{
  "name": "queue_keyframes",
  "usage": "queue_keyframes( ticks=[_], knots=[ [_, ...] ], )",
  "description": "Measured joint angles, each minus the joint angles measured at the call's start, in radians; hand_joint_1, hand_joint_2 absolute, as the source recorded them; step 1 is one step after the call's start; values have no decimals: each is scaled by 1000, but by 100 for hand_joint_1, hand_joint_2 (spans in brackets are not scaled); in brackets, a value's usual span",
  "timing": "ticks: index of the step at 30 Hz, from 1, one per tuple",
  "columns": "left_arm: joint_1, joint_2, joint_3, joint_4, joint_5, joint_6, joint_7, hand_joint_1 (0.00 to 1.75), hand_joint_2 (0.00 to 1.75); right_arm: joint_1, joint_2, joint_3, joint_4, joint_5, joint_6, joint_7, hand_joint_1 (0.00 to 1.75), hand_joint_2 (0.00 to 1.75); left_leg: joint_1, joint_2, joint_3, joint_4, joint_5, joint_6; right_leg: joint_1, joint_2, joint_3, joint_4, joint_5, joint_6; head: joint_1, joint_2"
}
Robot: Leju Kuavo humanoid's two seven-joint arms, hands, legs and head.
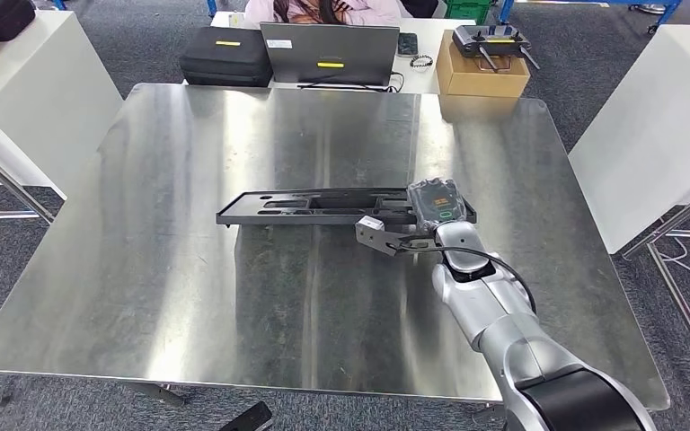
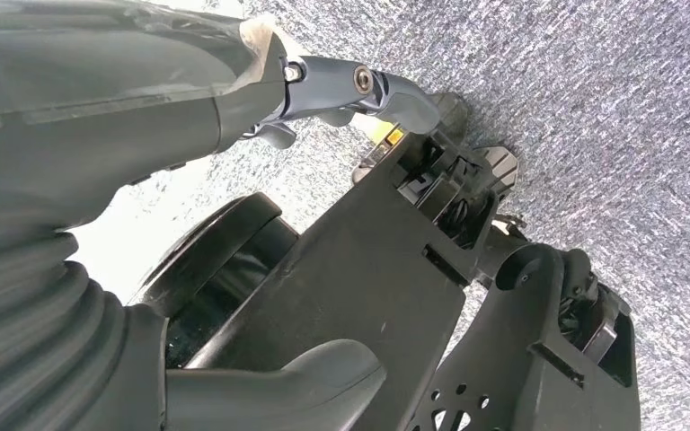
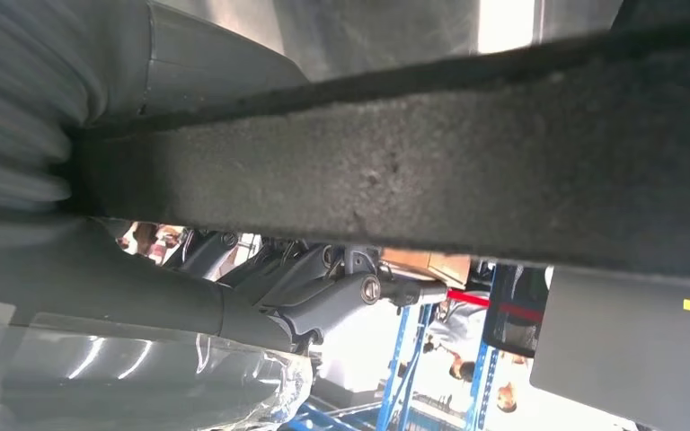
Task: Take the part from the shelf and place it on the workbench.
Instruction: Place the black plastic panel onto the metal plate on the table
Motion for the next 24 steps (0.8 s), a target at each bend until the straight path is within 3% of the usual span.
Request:
queue_keyframes(
  ticks=[3,24],
  knots=[
    [1,0,0,0,1,-1,-3,0,175,0,2,2,11,0,1,1,0,0,0,0,0,0,0,0,0,0,0,0,0,0,0,0],
    [3,14,-5,1,47,-15,-6,0,175,-31,-5,18,-23,-4,118,-56,0,0,0,1,0,0,0,0,0,0,0,0,0,0,0,0]
  ],
)
